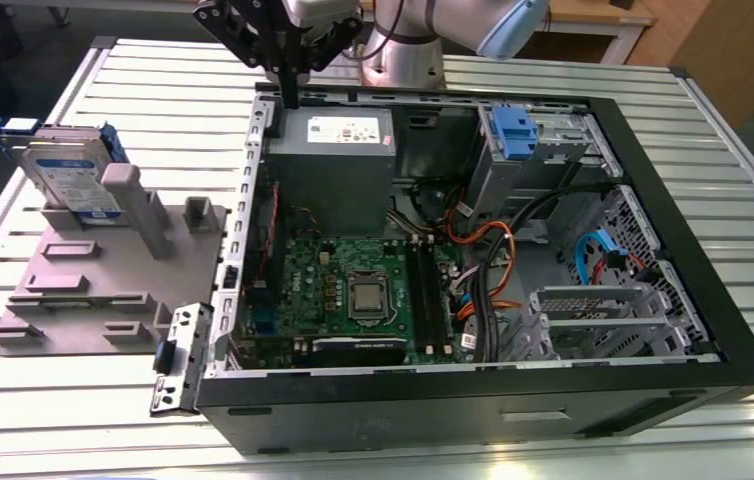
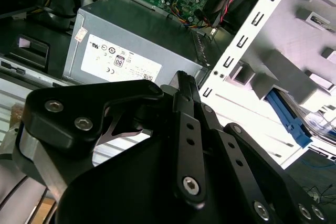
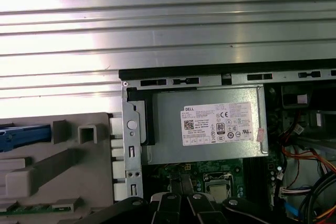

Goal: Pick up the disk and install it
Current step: 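Reach for the disk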

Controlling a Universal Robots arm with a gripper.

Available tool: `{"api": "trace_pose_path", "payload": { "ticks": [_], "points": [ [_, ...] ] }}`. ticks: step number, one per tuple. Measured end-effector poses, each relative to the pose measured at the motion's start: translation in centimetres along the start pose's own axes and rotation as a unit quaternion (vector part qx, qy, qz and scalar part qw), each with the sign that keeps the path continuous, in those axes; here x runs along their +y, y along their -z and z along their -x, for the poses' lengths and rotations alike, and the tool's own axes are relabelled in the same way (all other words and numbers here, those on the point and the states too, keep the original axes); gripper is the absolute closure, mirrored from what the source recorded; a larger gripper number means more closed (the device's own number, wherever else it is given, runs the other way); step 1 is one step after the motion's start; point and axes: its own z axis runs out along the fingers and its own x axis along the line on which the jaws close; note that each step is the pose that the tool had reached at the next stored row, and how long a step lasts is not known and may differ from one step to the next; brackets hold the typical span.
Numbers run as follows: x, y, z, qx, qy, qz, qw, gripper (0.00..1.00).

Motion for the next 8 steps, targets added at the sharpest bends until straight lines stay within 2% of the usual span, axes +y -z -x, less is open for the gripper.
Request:
{"api": "trace_pose_path", "payload": {
  "ticks": [4,8],
  "points": [
    [-0.03,0.00,-0.34,0.0000,0.000,0.0000,1.00000,0.89],
    [-0.09,-0.01,-1.19,0.0001,0.000,0.0000,1.00000,0.89]
  ]
}}
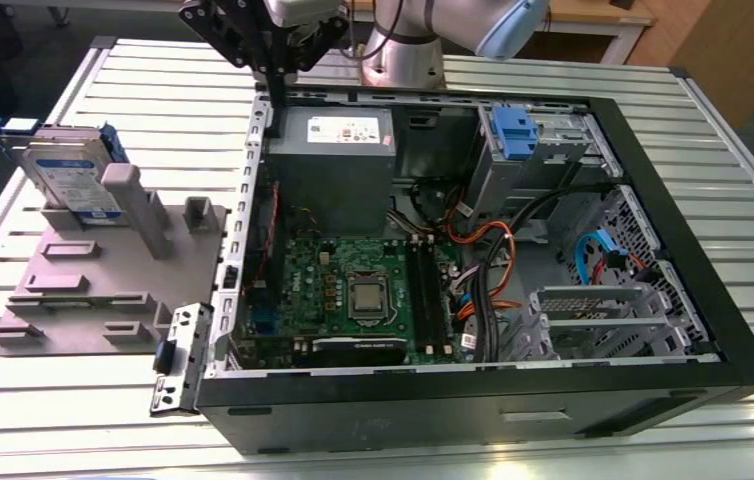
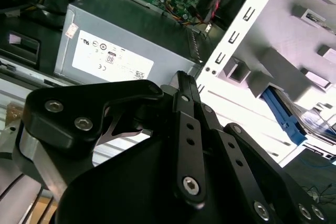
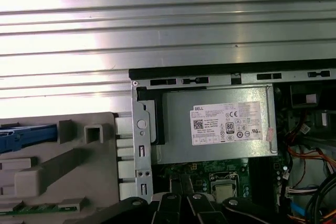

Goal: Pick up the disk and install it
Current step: 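Reach for the disk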

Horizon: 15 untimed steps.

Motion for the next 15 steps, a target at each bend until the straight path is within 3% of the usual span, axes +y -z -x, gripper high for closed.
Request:
{"api": "trace_pose_path", "payload": {
  "ticks": [15],
  "points": [
    [-0.32,-0.19,-4.15,-0.0001,0.000,0.0000,1.00000,0.89]
  ]
}}
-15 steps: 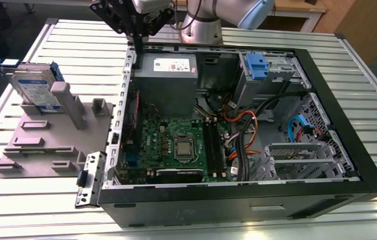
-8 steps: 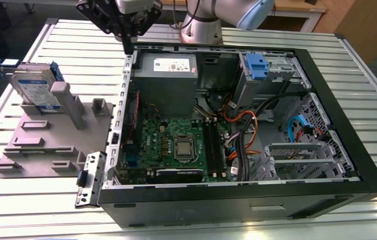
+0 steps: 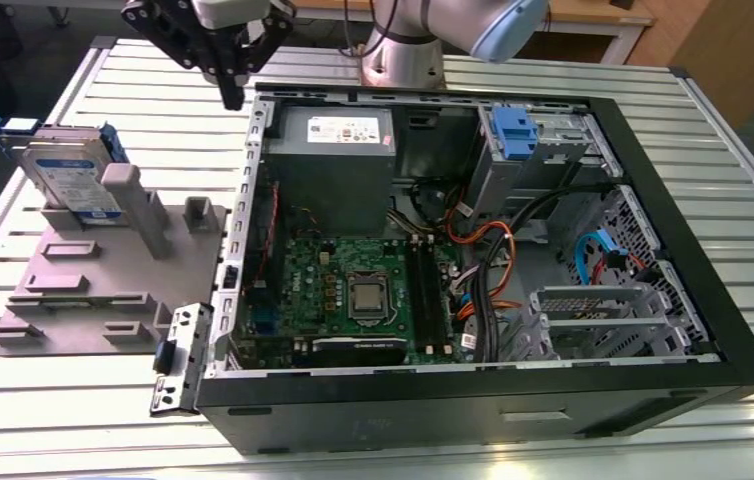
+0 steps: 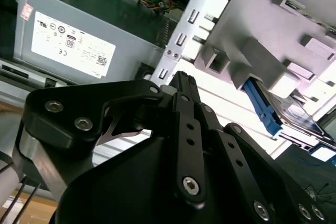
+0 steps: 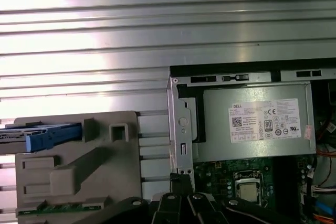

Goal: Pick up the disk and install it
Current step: 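Reach for the disk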

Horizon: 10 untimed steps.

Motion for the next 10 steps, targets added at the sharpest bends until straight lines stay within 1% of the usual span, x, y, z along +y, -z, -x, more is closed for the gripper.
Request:
{"api": "trace_pose_path", "payload": {
  "ticks": [10],
  "points": [
    [-0.20,-0.12,-2.59,0.0000,0.000,0.0000,1.00000,0.89]
  ]
}}
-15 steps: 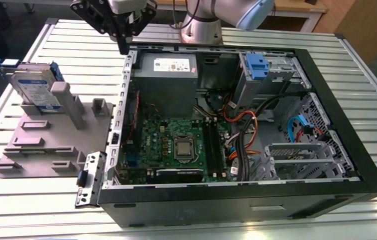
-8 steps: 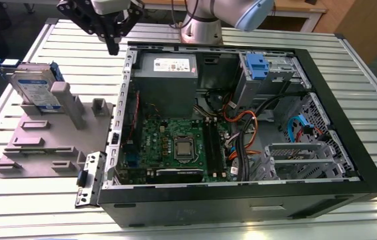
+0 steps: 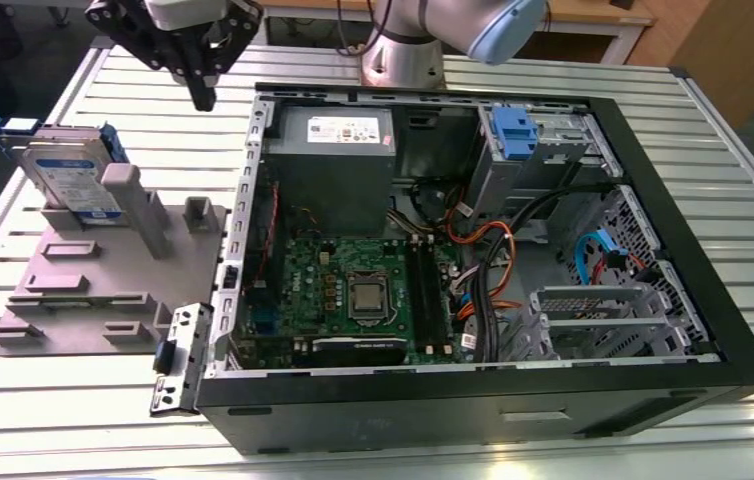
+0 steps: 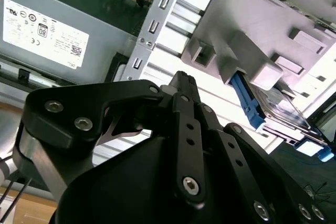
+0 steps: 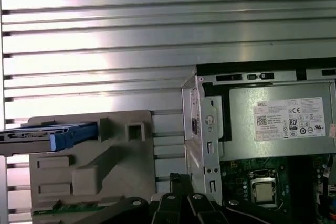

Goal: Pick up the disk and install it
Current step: 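Reach for the disk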

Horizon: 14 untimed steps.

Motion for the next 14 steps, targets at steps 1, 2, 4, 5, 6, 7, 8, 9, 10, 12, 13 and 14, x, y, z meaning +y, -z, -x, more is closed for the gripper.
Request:
{"api": "trace_pose_path", "payload": {
  "ticks": [1,2,4,5,6,7,8,9,10,12,13,14],
  "points": [
    [-0.02,-0.01,-0.23,0.0000,0.000,0.0000,1.00000,0.89],
    [-0.04,-0.01,-0.44,0.0000,0.000,0.0000,1.00000,0.89],
    [-0.07,-0.02,-0.86,0.0000,0.000,0.0000,1.00000,0.89],
    [-0.08,-0.03,-1.06,0.0000,0.000,0.0000,1.00000,0.89],
    [-0.10,-0.03,-1.27,0.0000,0.000,0.0000,1.00000,0.89],
    [-0.12,-0.04,-1.48,0.0000,0.000,0.0000,1.00000,0.89],
    [-0.13,-0.05,-1.71,0.0000,0.000,0.0000,1.00000,0.89],
    [-0.15,-0.05,-1.92,0.0000,0.000,0.0000,1.00000,0.89],
    [-0.17,-0.06,-2.12,0.0000,0.000,0.0000,1.00000,0.89],
    [-0.20,-0.07,-2.51,0.0000,0.000,0.0000,1.00000,0.89],
    [-0.21,-0.07,-2.68,0.0000,0.000,0.0000,1.00000,0.89],
    [-0.22,-0.07,-2.83,0.0000,0.000,0.0000,1.00000,0.89]
  ]
}}
